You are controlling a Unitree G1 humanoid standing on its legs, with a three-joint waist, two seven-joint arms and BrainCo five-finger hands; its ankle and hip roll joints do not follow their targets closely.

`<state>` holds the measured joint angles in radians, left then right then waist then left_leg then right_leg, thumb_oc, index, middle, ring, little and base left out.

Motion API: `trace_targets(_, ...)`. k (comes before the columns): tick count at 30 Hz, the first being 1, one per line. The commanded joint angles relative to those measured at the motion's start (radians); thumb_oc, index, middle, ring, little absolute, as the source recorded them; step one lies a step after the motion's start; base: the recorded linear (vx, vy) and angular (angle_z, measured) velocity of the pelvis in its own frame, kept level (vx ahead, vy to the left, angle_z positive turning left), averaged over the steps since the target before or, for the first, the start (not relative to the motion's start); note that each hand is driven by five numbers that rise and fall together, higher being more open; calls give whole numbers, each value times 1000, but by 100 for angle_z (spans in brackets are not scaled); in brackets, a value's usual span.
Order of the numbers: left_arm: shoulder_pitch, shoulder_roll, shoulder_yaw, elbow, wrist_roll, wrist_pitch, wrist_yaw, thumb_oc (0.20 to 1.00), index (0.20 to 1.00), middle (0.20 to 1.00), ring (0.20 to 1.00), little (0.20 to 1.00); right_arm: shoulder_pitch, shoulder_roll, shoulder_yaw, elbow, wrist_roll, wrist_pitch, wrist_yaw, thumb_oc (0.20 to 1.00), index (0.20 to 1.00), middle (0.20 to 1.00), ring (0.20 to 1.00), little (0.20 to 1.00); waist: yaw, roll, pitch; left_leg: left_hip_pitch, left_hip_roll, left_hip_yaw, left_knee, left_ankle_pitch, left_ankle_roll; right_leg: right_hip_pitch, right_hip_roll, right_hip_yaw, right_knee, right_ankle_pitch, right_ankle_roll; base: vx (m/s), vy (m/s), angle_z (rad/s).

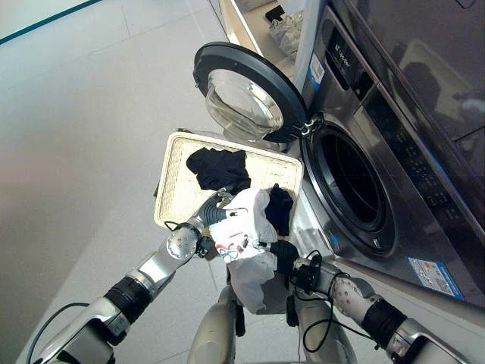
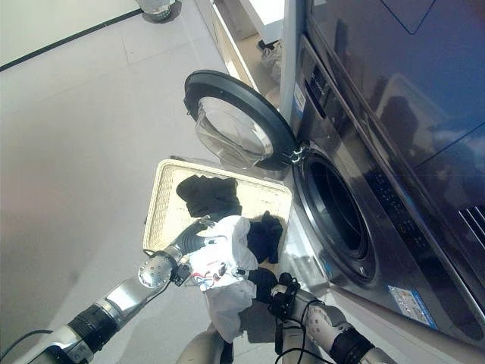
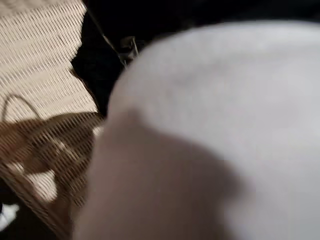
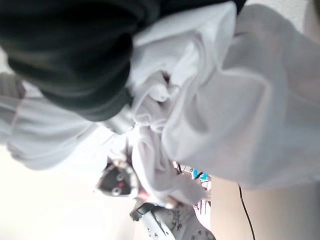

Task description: Put the clothes into the washing machine.

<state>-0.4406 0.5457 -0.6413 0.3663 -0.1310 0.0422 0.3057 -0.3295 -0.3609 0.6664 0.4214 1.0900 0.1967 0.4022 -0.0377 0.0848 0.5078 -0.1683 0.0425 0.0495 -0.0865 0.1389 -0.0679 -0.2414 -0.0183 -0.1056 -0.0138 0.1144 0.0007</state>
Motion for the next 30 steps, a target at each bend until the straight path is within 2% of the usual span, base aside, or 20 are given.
trace_targets(1,-23,-18,77,106,-9,0,192,1000,1000,1000,1000,1000,-10,87,8,-70,11,-98,-4,200,200,200,200,200,-12,-56,12,-55,-92,0,100,-68,14,-42,-9,29,109,-76,77,45,-55,-7)
trace_targets(2,-6,-51,114,173,-43,-9,247,1000,1000,1000,1000,1000,-5,92,-22,-32,19,-145,-41,200,200,200,200,200,-13,-53,12,-73,-92,-1,107,-64,11,-61,-11,26,124,-80,76,35,-32,-7)
trace_targets(4,7,-70,137,214,-52,-30,257,1000,1000,1000,1000,1000,-5,93,-41,-7,25,-175,-54,200,200,200,200,200,-13,-50,12,-82,-92,-2,111,-63,10,-72,-12,24,133,-83,75,39,-25,-3)
trace_targets(6,24,-115,186,308,-103,-63,271,1000,1000,1000,1000,1000,-17,96,-96,53,47,-242,-92,200,200,200,200,200,-13,-40,12,-104,-92,-6,121,-60,6,-97,-13,20,158,-92,71,82,-25,-2)
trace_targets(7,28,-140,210,362,-138,-80,268,1000,1000,1000,1000,1000,-30,100,-130,88,75,-278,-115,200,200,200,200,200,-14,-34,12,-112,-91,-7,124,-59,3,-105,-14,18,168,-97,69,86,-20,-1)
trace_targets(8,28,-147,218,379,-139,-88,261,1000,1000,1000,1000,1000,-35,101,-141,100,79,-276,-114,200,200,200,200,200,-14,-32,12,-115,-90,-8,127,-59,2,-109,-14,17,173,-99,68,114,-21,0)
trace_targets(10,31,-187,261,450,-258,-109,249,1000,1000,1000,1000,1000,-64,111,-206,156,149,-353,-166,200,200,200,200,200,-19,-17,12,-133,-88,-9,137,-59,-3,-132,-13,15,196,-112,64,107,-4,0)
trace_targets(17,68,-270,327,574,-395,-192,172,1000,1000,1000,1000,1000,-157,108,-392,269,334,-481,-241,200,200,200,200,200,-20,39,12,-177,-88,-16,159,-54,-15,-191,-18,13,249,-140,51,91,22,-1)
trace_targets(18,80,-294,330,598,-413,-216,151,1000,1000,1000,1000,1000,-204,91,-465,304,375,-523,-264,200,200,200,200,200,-16,60,12,-197,-91,-17,172,-54,-18,-214,-25,12,270,-149,48,123,20,0)
trace_targets(20,95,-310,322,616,-416,-238,139,1000,1000,1000,1000,1000,-251,69,-535,328,434,-572,-296,200,200,200,200,200,-11,82,12,-218,-93,-19,186,-53,-19,-237,-31,11,291,-157,45,99,11,5)
trace_targets(21,102,-314,322,620,-420,-247,131,1000,1000,1000,1000,1000,-266,60,-558,336,443,-577,-301,200,200,200,200,200,-10,88,12,-224,-93,-18,190,-53,-20,-244,-32,12,296,-160,44,80,1,9)
trace_targets(24,129,-331,307,632,-419,-275,100,1000,1000,1000,1000,1000,-354,0,-659,377,481,-676,-341,200,200,200,200,200,1,118,12,-258,-98,-20,210,-52,-20,-282,-37,11,329,-172,38,67,-18,3)
trace_targets(26,138,-334,298,634,-415,-285,90,1000,1000,1000,1000,1000,-399,-35,-695,391,498,-724,-357,200,200,200,200,200,9,131,12,-273,-101,-21,220,-53,-18,-302,-37,11,345,-178,36,51,-27,2)
trace_targets(28,159,-330,281,625,-400,-297,74,1000,1000,1000,1000,1000,-487,-104,-745,418,521,-830,-381,200,200,200,200,200,24,150,12,-304,-104,-23,236,-53,-13,-337,-37,10,372,-185,32,35,-48,3)
trace_targets(30,162,-324,272,620,-400,-294,67,1000,1000,1000,1000,1000,-518,-127,-757,431,531,-885,-384,200,200,200,200,200,30,156,12,-315,-102,-23,240,-53,-12,-349,-37,9,382,-188,32,12,-47,0)
